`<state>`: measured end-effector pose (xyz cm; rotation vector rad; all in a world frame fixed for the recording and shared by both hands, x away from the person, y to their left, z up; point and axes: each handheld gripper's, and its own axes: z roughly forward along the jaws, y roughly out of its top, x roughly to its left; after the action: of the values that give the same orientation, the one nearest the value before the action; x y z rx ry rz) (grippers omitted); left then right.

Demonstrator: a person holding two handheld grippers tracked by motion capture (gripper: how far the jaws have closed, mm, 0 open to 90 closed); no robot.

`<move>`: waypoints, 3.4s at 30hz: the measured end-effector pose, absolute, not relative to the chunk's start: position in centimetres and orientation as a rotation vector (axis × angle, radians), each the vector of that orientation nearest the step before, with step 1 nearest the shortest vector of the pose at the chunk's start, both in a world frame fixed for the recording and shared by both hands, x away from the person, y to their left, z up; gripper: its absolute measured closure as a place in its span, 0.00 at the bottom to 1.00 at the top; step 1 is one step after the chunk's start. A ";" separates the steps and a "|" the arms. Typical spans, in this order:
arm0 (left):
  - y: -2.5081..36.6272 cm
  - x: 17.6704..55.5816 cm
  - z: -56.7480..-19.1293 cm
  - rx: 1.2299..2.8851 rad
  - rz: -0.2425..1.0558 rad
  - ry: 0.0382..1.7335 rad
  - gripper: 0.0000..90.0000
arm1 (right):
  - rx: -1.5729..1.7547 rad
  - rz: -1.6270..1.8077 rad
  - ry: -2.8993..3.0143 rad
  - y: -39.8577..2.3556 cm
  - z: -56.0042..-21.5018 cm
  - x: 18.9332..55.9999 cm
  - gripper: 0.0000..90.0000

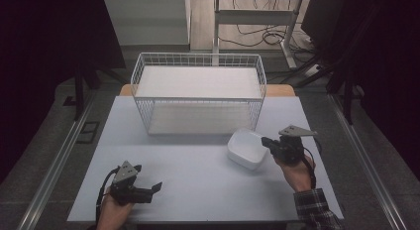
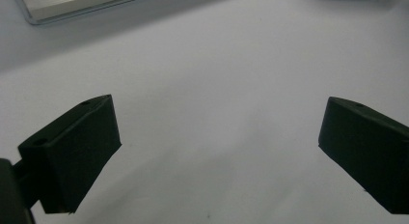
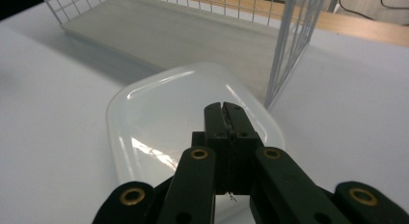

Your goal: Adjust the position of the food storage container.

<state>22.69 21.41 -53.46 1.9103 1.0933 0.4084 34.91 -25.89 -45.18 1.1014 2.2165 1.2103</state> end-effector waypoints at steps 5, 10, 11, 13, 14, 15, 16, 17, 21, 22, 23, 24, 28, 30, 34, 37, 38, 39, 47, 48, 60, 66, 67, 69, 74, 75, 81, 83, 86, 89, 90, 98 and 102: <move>21.3 22.7 -53.5 1.921 0.409 1.086 0.01 | 1.106 1.143 2.204 -24.9 -45.6 37.8 0.98; 21.2 22.7 -53.5 1.929 0.412 1.086 0.01 | 1.171 1.101 2.177 -25.0 -46.9 40.1 0.98; 21.2 22.7 -53.5 1.931 0.412 1.086 0.01 | 1.180 1.090 2.174 -25.0 -47.1 40.5 0.98; 21.2 22.7 -53.5 1.934 0.411 1.087 0.01 | 1.203 1.083 2.184 -24.9 -47.5 41.2 0.98; 21.2 22.7 -53.5 1.934 0.411 1.087 0.01 | 1.204 1.081 2.191 -24.9 -47.6 41.4 0.98; 21.1 22.7 -53.5 1.940 0.411 1.084 0.01 | 1.208 1.088 2.203 -24.7 -47.8 41.6 0.99; 21.1 22.7 -53.5 1.943 0.413 1.083 0.01 | 1.210 1.087 2.201 -24.6 -47.9 41.7 0.99; 21.1 22.7 -53.5 1.944 0.413 1.082 0.01 | 1.215 1.089 2.202 -24.5 -48.0 41.8 0.99; 21.0 22.7 -53.6 1.946 0.408 1.081 0.01 | 1.206 1.113 2.227 -23.8 -48.0 41.6 0.99; 21.0 22.7 -53.6 1.947 0.405 1.081 0.01 | 1.203 1.118 2.237 -23.6 -48.0 41.5 0.99; 20.9 22.7 -53.5 1.949 0.404 1.079 0.01 | 1.194 1.123 2.247 -23.4 -48.1 41.4 0.99; 20.9 22.7 -53.5 1.952 0.405 1.078 0.01 | 1.186 1.130 2.257 -23.1 -48.1 41.3 0.99; 20.9 22.7 -53.5 1.951 0.399 1.079 0.01 | 1.151 1.166 2.301 -21.7 -48.2 40.6 0.99; 20.9 22.7 -53.5 1.949 0.399 1.079 0.01 | 1.146 1.179 2.314 -21.3 -48.3 40.4 0.99; 20.9 22.6 -53.3 1.935 0.406 1.070 0.01 | 1.062 1.188 2.377 -19.8 -48.2 38.9 0.99; 20.9 22.5 -53.2 1.932 0.408 1.067 0.02 | 1.047 1.191 2.345 -20.5 -47.5 38.3 0.98; 20.9 22.5 -53.2 1.931 0.410 1.065 0.02 | 1.057 1.190 2.330 -21.0 -47.3 38.1 0.97; 20.9 22.5 -53.2 1.931 0.410 1.064 0.02 | 1.087 1.184 2.307 -21.9 -47.2 37.9 0.97; 20.6 22.5 -53.2 1.943 0.417 1.054 0.02 | 1.262 1.163 2.316 -25.8 -48.7 34.9 0.98; 20.6 22.5 -53.2 1.943 0.417 1.055 0.02 | 1.269 1.161 2.335 -25.8 -49.1 34.6 0.98; 20.6 22.5 -53.2 1.942 0.419 1.062 0.02 | 1.226 1.187 2.427 -22.7 -50.0 34.1 0.99; 20.6 22.6 -53.2 1.941 0.420 1.068 0.01 | 1.185 1.204 2.478 -20.7 -50.3 33.9 0.98; 20.7 22.6 -53.2 1.938 0.419 1.068 0.01 | 1.164 1.210 2.495 -20.0 -50.3 33.7 0.98; 20.7 22.6 -53.2 1.937 0.420 1.071 0.01 | 1.140 1.209 2.507 -19.4 -50.3 33.5 0.98; 20.6 22.6 -53.2 1.939 0.413 1.070 0.01 | 1.129 1.213 2.512 -18.4 -50.4 33.4 0.98; 20.6 22.6 -53.2 1.940 0.412 1.070 0.01 | 1.124 1.213 2.514 -18.2 -50.4 33.4 0.98; 20.7 22.6 -53.2 1.936 0.395 1.068 0.02 | 1.080 1.186 2.501 -17.6 -50.3 33.2 0.98; 20.7 22.6 -53.2 1.933 0.380 1.068 0.02 | 1.059 1.145 2.472 -18.1 -49.8 32.9 0.95; 20.7 22.5 -53.1 1.931 0.374 1.068 0.02 | 1.044 1.161 2.450 -18.9 -49.2 32.3 0.90; 20.7 22.4 -52.9 1.929 0.354 1.062 0.02 | 0.993 1.173 2.430 -20.5 -48.5 30.8 0.75; 20.7 22.4 -52.9 1.929 0.354 1.062 0.02 | 0.990 1.181 2.423 -20.9 -48.4 30.5 0.70; 20.7 22.3 -52.9 1.928 0.371 1.047 0.02 | 0.898 1.194 2.389 -22.5 -48.7 28.3 0.24; 20.7 22.3 -53.0 1.943 0.420 1.029 0.01 | 0.896 1.164 2.383 -22.7 -49.6 27.8 0.07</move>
<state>22.28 20.67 -53.05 1.9429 1.0288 0.4205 27.78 -22.68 -49.63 0.8960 2.3830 1.1637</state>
